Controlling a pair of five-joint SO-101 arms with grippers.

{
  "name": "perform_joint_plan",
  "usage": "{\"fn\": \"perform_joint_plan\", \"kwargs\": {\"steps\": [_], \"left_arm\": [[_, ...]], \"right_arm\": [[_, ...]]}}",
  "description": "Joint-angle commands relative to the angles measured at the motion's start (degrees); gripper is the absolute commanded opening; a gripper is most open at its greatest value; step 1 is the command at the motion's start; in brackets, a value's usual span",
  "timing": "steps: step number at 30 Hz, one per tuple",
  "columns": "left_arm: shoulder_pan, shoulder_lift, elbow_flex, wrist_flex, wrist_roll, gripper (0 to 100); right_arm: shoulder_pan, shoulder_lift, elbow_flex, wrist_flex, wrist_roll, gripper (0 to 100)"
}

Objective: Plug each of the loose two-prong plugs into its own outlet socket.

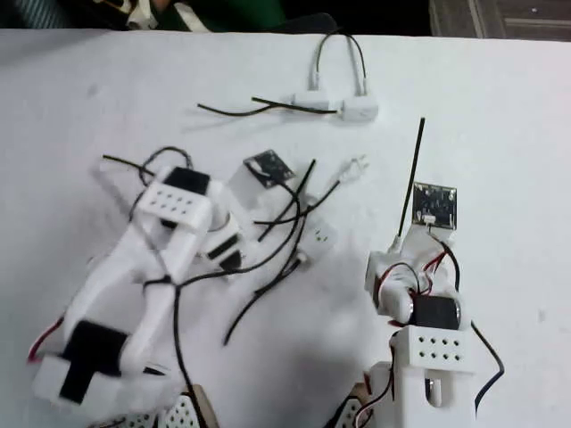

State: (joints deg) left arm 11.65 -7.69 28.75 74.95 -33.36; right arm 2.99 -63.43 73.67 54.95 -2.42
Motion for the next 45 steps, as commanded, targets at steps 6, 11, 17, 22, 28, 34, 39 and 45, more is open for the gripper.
{"fn": "perform_joint_plan", "kwargs": {"steps": [6, 11, 17, 22, 28, 34, 39, 45], "left_arm": [[-18.9, -20.1, -0.6, 3.8, -1.5, 23], [-30.2, -29.5, 11.8, -4.1, -7.1, 18], [-38.0, -42.2, 28.7, -15.0, -8.4, 16], [-39.7, -48.7, 37.9, -16.3, -6.7, 17], [-39.4, -53.4, 45.1, -16.5, -0.9, 17], [-39.7, -58.2, 47.6, -16.4, 1.5, 17], [-39.7, -61.8, 49.5, -16.4, 1.6, 17], [-39.5, -64.3, 51.1, -16.0, 1.5, 17]], "right_arm": [[-13.4, -1.7, -5.2, 3.2, 5.8, 1.7], [-26.8, -1.7, -7.8, 4.6, 8.1, 1.7], [-40.9, -1.6, -7.8, -0.1, 7.6, 1.7], [-47.5, -1.1, -6.9, -9.3, 7.6, 1.7], [-49.9, -1.0, 4.0, -31.7, 8.0, 1.7], [-50.6, -1.0, 12.1, -46.8, 7.6, 1.7], [-52.1, 0.9, 14.0, -51.1, 7.6, 1.7], [-52.1, 16.5, 9.8, -59.3, 5.6, 1.7]]}}
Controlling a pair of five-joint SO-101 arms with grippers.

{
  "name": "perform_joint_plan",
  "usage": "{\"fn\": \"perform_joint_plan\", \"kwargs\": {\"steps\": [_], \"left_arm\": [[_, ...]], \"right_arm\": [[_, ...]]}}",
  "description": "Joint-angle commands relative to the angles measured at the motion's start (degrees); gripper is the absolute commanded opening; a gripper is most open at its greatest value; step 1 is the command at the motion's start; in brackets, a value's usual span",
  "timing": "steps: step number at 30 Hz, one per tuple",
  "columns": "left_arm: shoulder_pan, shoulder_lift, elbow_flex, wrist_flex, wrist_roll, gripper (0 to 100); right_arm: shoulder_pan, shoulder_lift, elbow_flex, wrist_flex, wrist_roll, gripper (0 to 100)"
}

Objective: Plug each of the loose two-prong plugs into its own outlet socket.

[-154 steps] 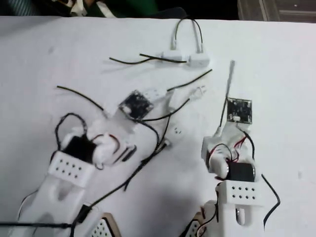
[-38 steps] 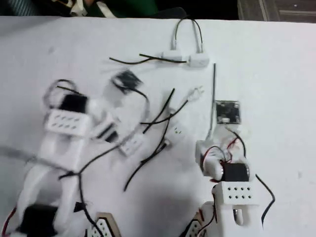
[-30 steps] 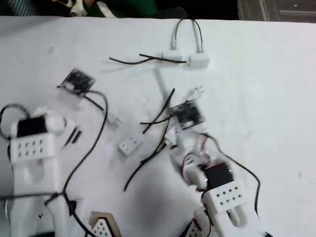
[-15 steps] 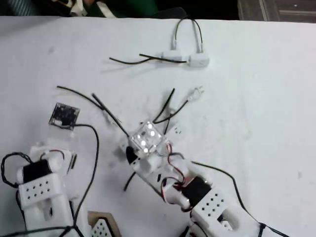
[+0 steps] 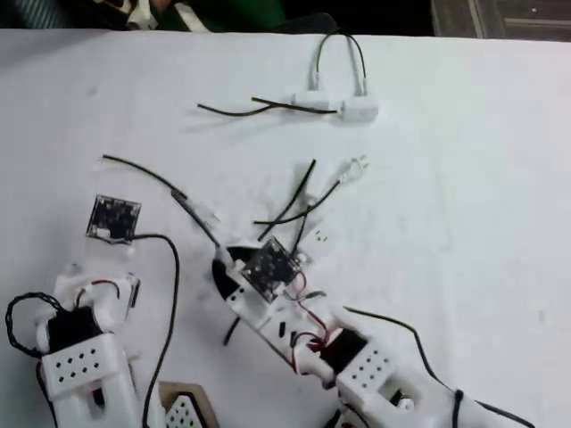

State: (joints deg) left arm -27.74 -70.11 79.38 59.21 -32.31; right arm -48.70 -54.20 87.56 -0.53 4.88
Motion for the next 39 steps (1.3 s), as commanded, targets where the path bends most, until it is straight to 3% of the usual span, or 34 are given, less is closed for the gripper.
{"fn": "perform_joint_plan", "kwargs": {"steps": [1, 7, 16, 25, 39], "left_arm": [[-0.1, -2.2, 0.5, -0.3, 0.4, 17], [-0.1, -2.3, 0.6, -0.3, 0.4, 17], [-0.1, -2.3, 0.7, -0.3, 0.4, 17], [-0.1, -2.3, 0.7, -0.3, 0.4, 17], [-0.2, -2.3, 0.8, -0.3, 0.3, 17]], "right_arm": [[-0.5, 10.4, -5.1, -4.7, -2.1, 1.7], [0.4, 23.4, -7.2, -13.3, -2.0, 1.7], [1.6, 30.8, -7.9, -23.0, -2.2, 1.7], [2.7, 40.6, -12.7, -23.3, -2.2, 1.7], [4.1, 40.7, -10.5, -22.8, -0.5, 1.7]]}}
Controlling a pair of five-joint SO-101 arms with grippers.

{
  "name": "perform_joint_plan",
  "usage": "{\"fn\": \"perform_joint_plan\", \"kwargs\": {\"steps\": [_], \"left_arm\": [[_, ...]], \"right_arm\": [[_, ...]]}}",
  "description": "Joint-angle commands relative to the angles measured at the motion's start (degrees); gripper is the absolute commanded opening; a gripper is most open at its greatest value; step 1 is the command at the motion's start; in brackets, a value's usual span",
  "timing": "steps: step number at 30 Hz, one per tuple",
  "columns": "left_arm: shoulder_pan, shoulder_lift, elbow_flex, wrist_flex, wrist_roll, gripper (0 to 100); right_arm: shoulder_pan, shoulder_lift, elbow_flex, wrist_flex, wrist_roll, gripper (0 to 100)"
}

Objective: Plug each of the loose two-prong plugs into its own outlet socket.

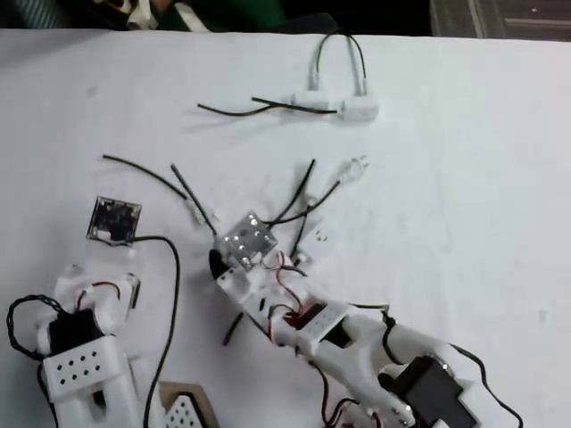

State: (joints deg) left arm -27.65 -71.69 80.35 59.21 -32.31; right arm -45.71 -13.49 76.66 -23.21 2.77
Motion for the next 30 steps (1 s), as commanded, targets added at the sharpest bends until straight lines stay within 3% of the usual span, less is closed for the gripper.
{"fn": "perform_joint_plan", "kwargs": {"steps": [1, 10, 18, 30], "left_arm": [[-0.3, -0.7, -0.2, -0.3, 0.3, 17], [-0.3, -0.7, -0.2, -0.3, 0.3, 17], [-0.3, -0.7, 0.4, -0.5, 0.3, 17], [-0.3, -0.7, 0.4, -0.5, 0.3, 17]], "right_arm": [[1.1, 0.0, 0.7, -0.1, 1.9, 1.7], [0.9, -1.2, 0.9, 2.5, 2.2, 1.7], [1.1, -8.0, 1.1, 11.1, 1.9, 1.7], [-0.8, -8.0, 1.2, 11.8, -0.8, 1.7]]}}
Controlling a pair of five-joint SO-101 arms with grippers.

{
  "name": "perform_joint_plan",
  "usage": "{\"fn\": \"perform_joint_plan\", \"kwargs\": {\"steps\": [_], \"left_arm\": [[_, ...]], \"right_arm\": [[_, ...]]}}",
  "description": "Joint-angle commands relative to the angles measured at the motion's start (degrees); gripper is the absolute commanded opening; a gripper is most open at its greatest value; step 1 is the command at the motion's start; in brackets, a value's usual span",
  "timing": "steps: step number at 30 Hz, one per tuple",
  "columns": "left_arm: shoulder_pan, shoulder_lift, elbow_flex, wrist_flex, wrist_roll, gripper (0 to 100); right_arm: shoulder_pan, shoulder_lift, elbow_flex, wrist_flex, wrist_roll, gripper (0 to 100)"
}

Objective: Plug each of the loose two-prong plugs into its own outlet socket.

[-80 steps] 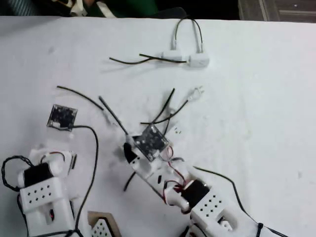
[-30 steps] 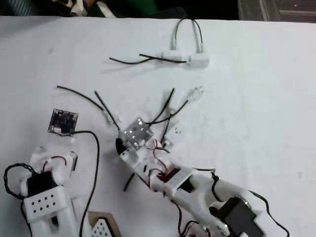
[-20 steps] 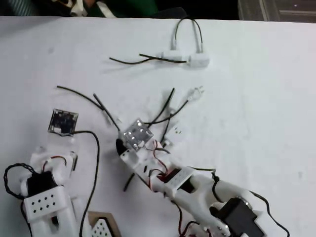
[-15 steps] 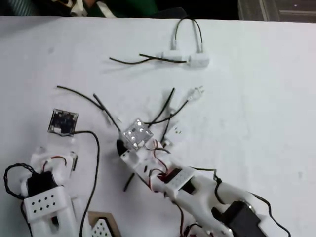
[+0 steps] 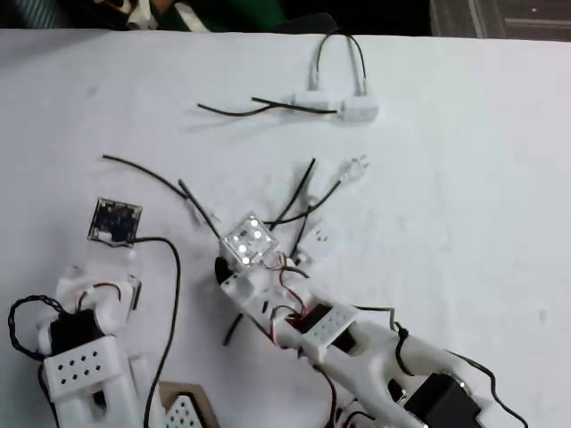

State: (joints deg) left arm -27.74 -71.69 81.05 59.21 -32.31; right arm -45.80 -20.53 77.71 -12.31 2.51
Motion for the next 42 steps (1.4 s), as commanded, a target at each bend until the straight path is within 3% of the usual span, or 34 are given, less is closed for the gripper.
{"fn": "perform_joint_plan", "kwargs": {"steps": [1, 11, 18, 35, 42], "left_arm": [[-0.2, -0.7, -0.3, -0.5, 0.3, 17], [-0.2, -0.7, -0.3, -0.5, 0.3, 17], [-0.2, -0.7, -0.3, -0.5, 0.3, 17], [-0.2, -0.7, -0.2, -0.6, 0.3, 17], [-0.2, -0.7, -0.1, -0.6, 0.3, 17]], "right_arm": [[-0.8, -0.9, 0.2, 0.9, -0.5, 1.7], [-0.7, -1.5, -1.1, 7.8, -0.1, 1.7], [0.2, -1.0, -7.4, 22.8, 5.5, 1.7], [4.9, -1.2, -7.1, 23.2, 20.1, 1.7], [7.2, -1.6, -7.6, 27.6, 21.4, 1.7]]}}
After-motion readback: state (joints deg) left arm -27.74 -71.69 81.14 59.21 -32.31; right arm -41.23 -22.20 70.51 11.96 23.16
